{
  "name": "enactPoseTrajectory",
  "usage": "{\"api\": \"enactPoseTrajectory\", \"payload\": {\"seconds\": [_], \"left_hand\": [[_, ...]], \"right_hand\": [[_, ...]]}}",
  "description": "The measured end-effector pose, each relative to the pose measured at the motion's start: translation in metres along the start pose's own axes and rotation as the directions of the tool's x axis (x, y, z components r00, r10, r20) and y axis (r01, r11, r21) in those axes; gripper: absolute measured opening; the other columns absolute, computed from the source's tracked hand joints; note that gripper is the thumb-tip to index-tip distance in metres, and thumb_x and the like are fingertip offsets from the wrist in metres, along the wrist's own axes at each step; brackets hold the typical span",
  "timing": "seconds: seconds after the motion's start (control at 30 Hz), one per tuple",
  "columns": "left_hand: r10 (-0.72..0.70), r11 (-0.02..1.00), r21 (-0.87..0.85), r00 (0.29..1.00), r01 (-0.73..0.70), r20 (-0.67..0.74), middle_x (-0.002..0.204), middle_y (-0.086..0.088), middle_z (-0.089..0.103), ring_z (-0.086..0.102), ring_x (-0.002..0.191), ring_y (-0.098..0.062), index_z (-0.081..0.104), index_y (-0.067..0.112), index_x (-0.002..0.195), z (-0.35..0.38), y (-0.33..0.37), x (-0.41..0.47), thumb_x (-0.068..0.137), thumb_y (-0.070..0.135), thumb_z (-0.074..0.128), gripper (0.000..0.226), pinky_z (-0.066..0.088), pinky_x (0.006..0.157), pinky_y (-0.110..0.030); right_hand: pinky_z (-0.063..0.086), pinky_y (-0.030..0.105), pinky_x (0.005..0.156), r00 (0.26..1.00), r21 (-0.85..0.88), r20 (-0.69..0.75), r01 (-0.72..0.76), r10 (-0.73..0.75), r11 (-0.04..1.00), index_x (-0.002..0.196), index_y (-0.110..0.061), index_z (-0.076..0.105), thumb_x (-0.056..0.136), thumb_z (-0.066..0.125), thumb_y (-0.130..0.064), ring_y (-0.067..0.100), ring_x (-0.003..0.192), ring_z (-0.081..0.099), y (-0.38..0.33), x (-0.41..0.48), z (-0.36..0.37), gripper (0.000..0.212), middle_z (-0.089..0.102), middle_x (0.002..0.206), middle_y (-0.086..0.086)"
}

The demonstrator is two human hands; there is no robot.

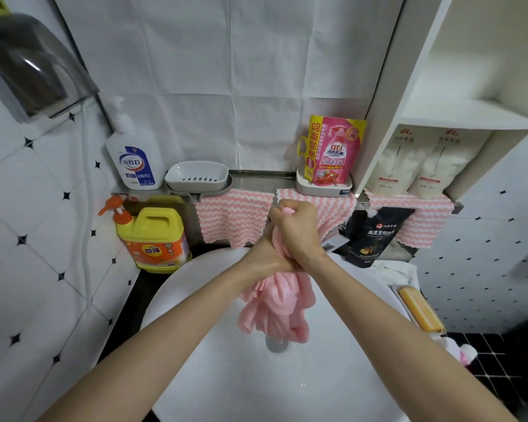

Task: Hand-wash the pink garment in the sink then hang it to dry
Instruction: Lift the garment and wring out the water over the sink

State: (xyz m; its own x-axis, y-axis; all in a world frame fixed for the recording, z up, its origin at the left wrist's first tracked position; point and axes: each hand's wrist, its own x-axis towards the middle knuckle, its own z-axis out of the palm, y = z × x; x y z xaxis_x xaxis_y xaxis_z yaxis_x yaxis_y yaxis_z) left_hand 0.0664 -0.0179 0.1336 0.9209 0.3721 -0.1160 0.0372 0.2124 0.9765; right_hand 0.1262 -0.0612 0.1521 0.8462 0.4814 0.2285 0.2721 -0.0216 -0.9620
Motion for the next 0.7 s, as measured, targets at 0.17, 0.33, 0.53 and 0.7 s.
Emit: {"api": "enactPoseTrajectory", "payload": {"seconds": [0.17, 0.33, 0.53, 0.7], "left_hand": [[0.028, 0.957, 0.29, 0.992, 0.008, -0.121, 0.09, 0.001, 0.049, 0.05, 0.089, -0.006, 0.046, 0.021, 0.093, 0.005, 0.002, -0.003, 0.093, 0.003, 0.048, 0.018, 0.044, 0.076, -0.014], [-0.012, 0.945, 0.323, 0.989, 0.059, -0.146, 0.082, -0.002, 0.062, 0.062, 0.08, -0.013, 0.057, 0.014, 0.087, -0.002, 0.002, -0.009, 0.076, -0.006, 0.068, 0.025, 0.053, 0.069, -0.02], [-0.051, 0.952, 0.292, 0.989, 0.09, -0.136, 0.084, -0.008, 0.067, 0.064, 0.084, -0.019, 0.064, 0.011, 0.082, -0.002, 0.01, -0.009, 0.071, -0.003, 0.069, 0.018, 0.053, 0.079, -0.03], [-0.017, 0.927, 0.367, 0.984, 0.081, -0.175, 0.079, 0.011, 0.051, 0.053, 0.074, -0.003, 0.046, 0.027, 0.077, 0.006, 0.005, -0.006, 0.085, -0.001, 0.063, 0.033, 0.049, 0.071, -0.017]], "right_hand": [[0.024, 0.031, 0.059, 0.998, 0.14, 0.049, -0.047, 0.04, 0.989, 0.051, -0.001, 0.033, 0.07, 0.056, 0.003, 0.019, 0.061, 0.026, -0.002, -0.005, 0.002, 0.03, 0.027, 0.059, 0.008], [0.048, 0.028, 0.091, 0.905, 0.216, 0.42, -0.028, -0.067, 0.976, 0.077, -0.006, 0.066, 0.074, 0.074, -0.006, 0.012, 0.098, 0.064, -0.005, -0.003, -0.021, 0.008, 0.068, 0.104, 0.003], [0.046, 0.032, 0.099, 0.841, 0.235, 0.54, -0.1, -0.044, 0.967, 0.076, -0.01, 0.069, 0.072, 0.076, -0.008, 0.015, 0.113, 0.06, -0.014, 0.009, -0.027, 0.009, 0.064, 0.123, 0.005], [0.045, 0.025, 0.059, 0.977, 0.142, 0.211, -0.071, 0.04, 0.987, 0.052, -0.002, 0.05, 0.081, 0.066, 0.003, 0.017, 0.054, 0.053, -0.018, 0.002, -0.007, 0.033, 0.052, 0.051, 0.008]]}}
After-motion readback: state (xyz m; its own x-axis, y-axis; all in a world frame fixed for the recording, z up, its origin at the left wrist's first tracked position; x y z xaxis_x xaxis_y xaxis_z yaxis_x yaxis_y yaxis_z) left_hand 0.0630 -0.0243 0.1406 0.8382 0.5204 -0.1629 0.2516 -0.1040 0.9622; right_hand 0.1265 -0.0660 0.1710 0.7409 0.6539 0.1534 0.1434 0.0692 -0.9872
